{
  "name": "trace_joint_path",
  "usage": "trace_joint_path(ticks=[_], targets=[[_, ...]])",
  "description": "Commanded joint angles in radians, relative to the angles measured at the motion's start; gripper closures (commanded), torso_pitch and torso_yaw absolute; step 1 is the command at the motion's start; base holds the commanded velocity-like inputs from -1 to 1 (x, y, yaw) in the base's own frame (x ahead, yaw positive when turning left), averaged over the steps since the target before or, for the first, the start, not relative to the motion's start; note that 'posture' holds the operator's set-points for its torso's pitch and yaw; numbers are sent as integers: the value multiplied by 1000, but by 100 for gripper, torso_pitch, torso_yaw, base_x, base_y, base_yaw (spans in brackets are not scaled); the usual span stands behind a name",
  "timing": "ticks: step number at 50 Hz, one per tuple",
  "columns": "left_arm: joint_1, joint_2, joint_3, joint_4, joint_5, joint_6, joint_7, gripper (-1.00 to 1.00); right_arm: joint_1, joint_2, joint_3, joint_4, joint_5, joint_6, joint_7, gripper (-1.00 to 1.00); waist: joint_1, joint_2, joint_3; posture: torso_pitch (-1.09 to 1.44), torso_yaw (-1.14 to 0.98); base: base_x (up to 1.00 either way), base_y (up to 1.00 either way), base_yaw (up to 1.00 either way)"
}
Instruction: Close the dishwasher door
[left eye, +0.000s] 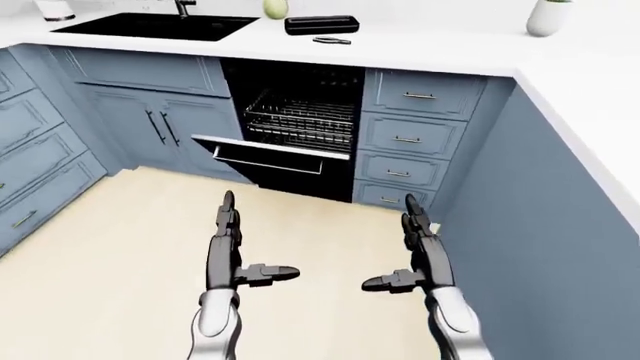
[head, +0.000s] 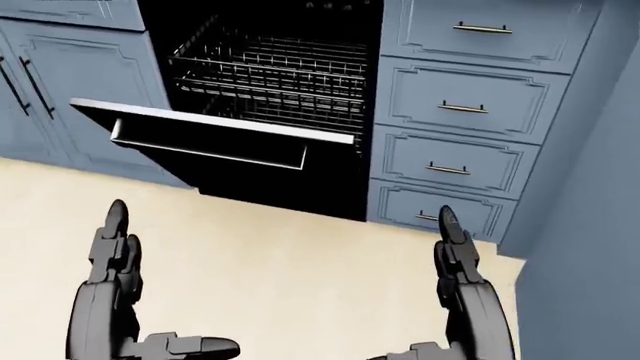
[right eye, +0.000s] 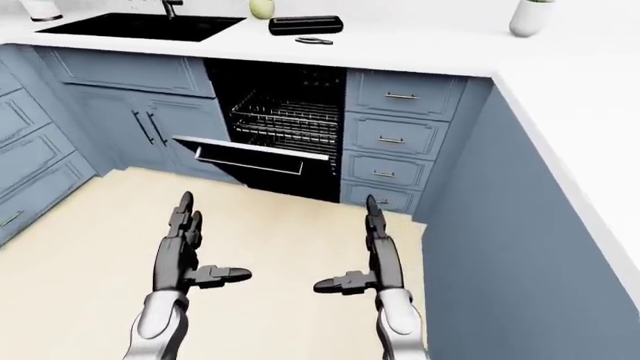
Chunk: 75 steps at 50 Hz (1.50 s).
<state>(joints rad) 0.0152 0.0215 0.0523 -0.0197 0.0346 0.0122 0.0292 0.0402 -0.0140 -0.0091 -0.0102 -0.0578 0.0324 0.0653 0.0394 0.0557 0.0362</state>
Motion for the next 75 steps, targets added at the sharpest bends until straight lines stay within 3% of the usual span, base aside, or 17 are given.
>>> trace_joint_path(ticks=[1,9,12,13,21,28,39,42,43,45,48,55,57,68,71,72,75], targets=[[-18,-3,-10,-43,1,-32,1,-100,-17,-8,-11,-36,1,-31,0,-100,1,5,-19,0,0,0,0,70],[-8,-6,-16,-50,5,-34,0,-100,-15,-6,-9,-33,1,-35,3,-100,-14,-78,0,0,0,0,0,76],[-5,-6,-17,-57,5,-32,-1,-100,-14,-6,-8,-39,1,-31,4,-100,-26,-162,-24,0,0,0,0,77],[-5,-6,-18,-57,5,-31,-1,-100,-14,-6,-8,-39,0,-31,4,-100,-30,-128,-18,0,0,0,0,77],[0,-8,-21,-63,7,-32,-4,-100,-20,-5,-4,-17,-3,-45,6,-100,-32,-76,-8,0,0,0,0,77],[-2,-8,-22,-62,8,-30,-5,-100,-25,-4,-2,-13,-1,-44,8,-100,-26,44,-37,0,0,0,0,77],[-3,-8,-24,-62,12,-27,-6,-100,-24,-4,0,-26,-2,-34,9,-100,-16,-83,-3,0,0,0,0,74],[-1,-8,-23,-65,11,-26,-7,-100,-20,-4,1,-33,-4,-32,10,-100,-29,-171,-29,0,0,0,0,69],[0,-8,-23,-65,11,-27,-7,-100,-20,-4,2,-32,-5,-32,10,-100,-37,-114,-11,0,0,0,0,68],[3,-8,-23,-72,12,-25,-7,-100,-18,-4,2,-35,-5,-31,10,-100,-29,-133,-12,0,0,0,0,70],[5,-8,-24,-72,12,-26,-8,-100,-17,-4,1,-34,-4,-33,10,-100,-29,-108,-17,0,0,0,0,68],[9,-10,-27,-78,15,-26,-8,-100,-13,-4,0,-44,-3,-27,12,-100,-37,0,-9,0,0,0,0,69],[9,-10,-27,-82,14,-23,-8,-100,-12,-4,1,-46,-4,-27,12,-100,-34,41,-35,0,0,0,0,70],[14,-10,-28,-92,16,-21,-9,-100,-9,-2,4,-53,-4,-23,13,-100,-18,-80,-3,0,0,0,0,69],[13,-9,-26,-90,15,-22,-10,-100,-7,-1,7,-56,-6,-20,13,-100,-27,-165,-25,0,0,0,0,69],[14,-10,-26,-92,15,-21,-10,-100,-6,-1,7,-60,-6,-18,13,-100,-37,-117,-13,0,0,0,0,70],[16,-10,-27,-101,15,-15,-11,-100,-14,-1,8,-43,-5,-24,14,-100,-29,-126,-17,0,0,0,0,69]])
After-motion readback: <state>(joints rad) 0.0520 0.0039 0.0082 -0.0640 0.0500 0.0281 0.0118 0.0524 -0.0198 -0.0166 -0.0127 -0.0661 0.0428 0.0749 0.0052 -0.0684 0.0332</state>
